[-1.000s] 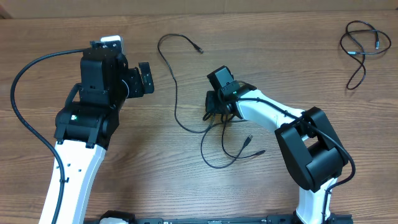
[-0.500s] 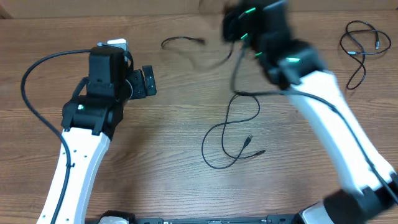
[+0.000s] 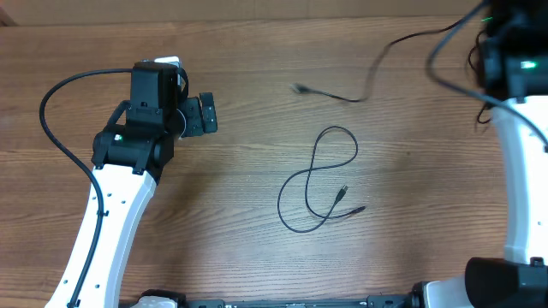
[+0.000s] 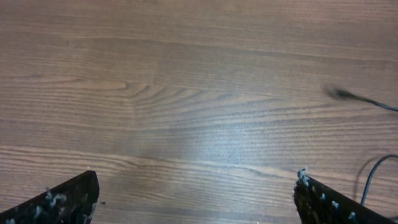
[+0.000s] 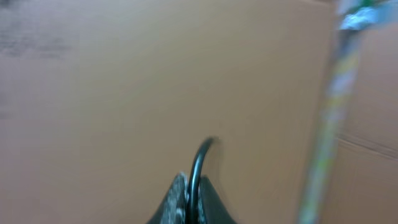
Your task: Untangle cables
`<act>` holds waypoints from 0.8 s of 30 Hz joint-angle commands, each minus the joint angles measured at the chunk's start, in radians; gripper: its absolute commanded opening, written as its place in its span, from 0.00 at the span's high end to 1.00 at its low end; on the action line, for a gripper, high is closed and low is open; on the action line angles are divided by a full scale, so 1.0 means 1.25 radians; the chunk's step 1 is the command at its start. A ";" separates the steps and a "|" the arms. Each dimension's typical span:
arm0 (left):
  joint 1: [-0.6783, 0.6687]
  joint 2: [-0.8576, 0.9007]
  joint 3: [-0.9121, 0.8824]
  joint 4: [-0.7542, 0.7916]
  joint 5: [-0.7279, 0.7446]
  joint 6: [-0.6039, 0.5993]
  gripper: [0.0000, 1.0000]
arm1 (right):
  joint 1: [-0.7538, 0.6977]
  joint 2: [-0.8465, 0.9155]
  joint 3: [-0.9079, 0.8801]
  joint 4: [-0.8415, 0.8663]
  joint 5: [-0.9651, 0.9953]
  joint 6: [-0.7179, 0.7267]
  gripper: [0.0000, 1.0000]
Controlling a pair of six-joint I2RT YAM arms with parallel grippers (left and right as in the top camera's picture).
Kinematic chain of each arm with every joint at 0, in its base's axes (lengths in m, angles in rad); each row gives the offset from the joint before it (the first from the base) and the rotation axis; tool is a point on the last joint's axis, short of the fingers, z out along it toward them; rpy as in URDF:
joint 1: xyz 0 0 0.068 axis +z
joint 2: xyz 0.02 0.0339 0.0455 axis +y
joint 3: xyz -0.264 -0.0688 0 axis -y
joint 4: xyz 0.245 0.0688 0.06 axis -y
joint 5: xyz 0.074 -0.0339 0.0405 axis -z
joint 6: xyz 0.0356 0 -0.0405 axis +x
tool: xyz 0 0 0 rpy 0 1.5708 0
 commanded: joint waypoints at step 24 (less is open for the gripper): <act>-0.005 0.003 -0.004 -0.002 0.008 -0.005 0.00 | -0.435 0.011 0.009 0.231 -0.444 -0.010 0.96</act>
